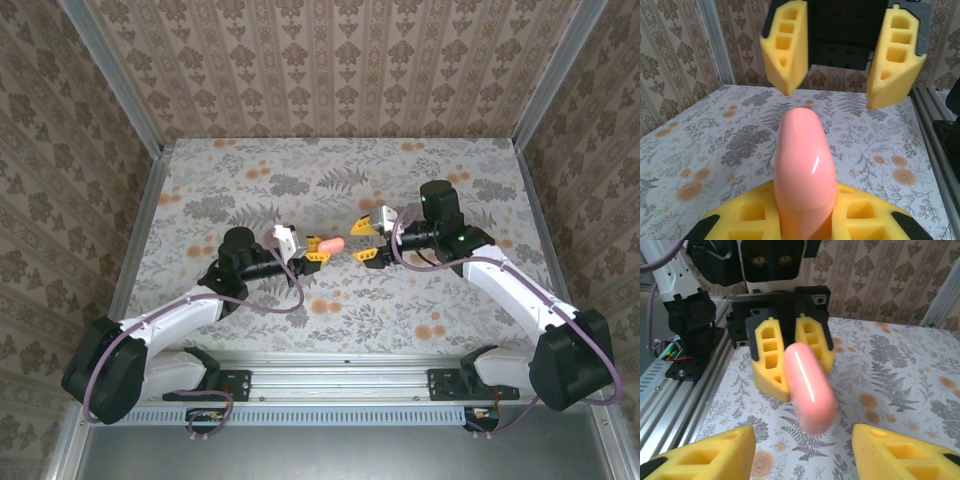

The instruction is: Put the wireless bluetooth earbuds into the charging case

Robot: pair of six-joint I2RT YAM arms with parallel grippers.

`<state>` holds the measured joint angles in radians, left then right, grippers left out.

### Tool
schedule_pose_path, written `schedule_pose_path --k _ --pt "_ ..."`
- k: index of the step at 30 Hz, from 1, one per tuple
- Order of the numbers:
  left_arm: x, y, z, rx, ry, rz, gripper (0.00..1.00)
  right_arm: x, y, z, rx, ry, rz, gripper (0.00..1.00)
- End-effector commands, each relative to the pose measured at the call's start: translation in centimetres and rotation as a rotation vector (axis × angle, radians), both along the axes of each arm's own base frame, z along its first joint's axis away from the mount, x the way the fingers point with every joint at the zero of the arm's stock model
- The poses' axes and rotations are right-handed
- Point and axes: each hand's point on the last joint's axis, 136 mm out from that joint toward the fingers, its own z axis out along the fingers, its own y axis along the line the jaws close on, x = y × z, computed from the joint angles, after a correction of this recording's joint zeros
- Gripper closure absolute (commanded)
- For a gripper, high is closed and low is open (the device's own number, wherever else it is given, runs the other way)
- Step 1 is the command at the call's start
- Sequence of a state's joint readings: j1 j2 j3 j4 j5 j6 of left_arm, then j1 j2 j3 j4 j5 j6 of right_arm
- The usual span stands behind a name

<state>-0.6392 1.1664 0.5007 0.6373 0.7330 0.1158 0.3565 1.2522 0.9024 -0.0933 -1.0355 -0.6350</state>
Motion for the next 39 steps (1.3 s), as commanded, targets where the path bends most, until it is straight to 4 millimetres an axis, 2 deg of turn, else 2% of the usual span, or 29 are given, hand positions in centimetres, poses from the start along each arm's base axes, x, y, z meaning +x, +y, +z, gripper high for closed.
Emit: schedule_pose_path --k 1,12,13,14,21,28,33,36,39 --pt "0.0 0.0 1.3 -0.036 -0.035 -0.006 0.86 -0.2 0.6 1.5 0.046 0.001 0.068 0.44" --pt "-0.1 0.1 1.6 -0.042 -0.039 -0.008 0.86 -0.7 3.1 0.8 0.020 0.017 0.171 0.44" --pt "-0.1 0.1 1.6 -0.042 -0.039 -0.008 0.86 -0.5 3.5 -0.2 0.009 0.044 0.181 0.44" --pt "-0.1 0.1 1.5 -0.042 -0.038 -0.006 0.86 -0.5 3.7 -0.3 0.007 0.043 0.188 0.45" --pt "-0.1 0.0 1.6 -0.044 -0.039 -0.006 0.86 -0.6 4.7 -1.0 0.003 0.050 0.241 0.57" --pt "0.0 0.1 1.5 -0.042 -0.038 0.000 0.85 -0.8 4.7 -1.3 -0.005 0.045 0.260 0.76" --pt "0.1 0.1 1.5 -0.040 -0.041 0.007 0.85 -1.0 4.6 -1.2 -0.010 0.042 0.268 0.80" --pt "0.3 0.2 1.3 -0.035 -0.041 0.021 0.79 -1.2 4.4 -1.2 -0.018 0.049 0.269 0.81" --pt "0.4 0.4 0.9 -0.027 -0.042 0.040 0.68 -1.4 3.9 -1.4 -0.033 0.078 0.259 0.81"
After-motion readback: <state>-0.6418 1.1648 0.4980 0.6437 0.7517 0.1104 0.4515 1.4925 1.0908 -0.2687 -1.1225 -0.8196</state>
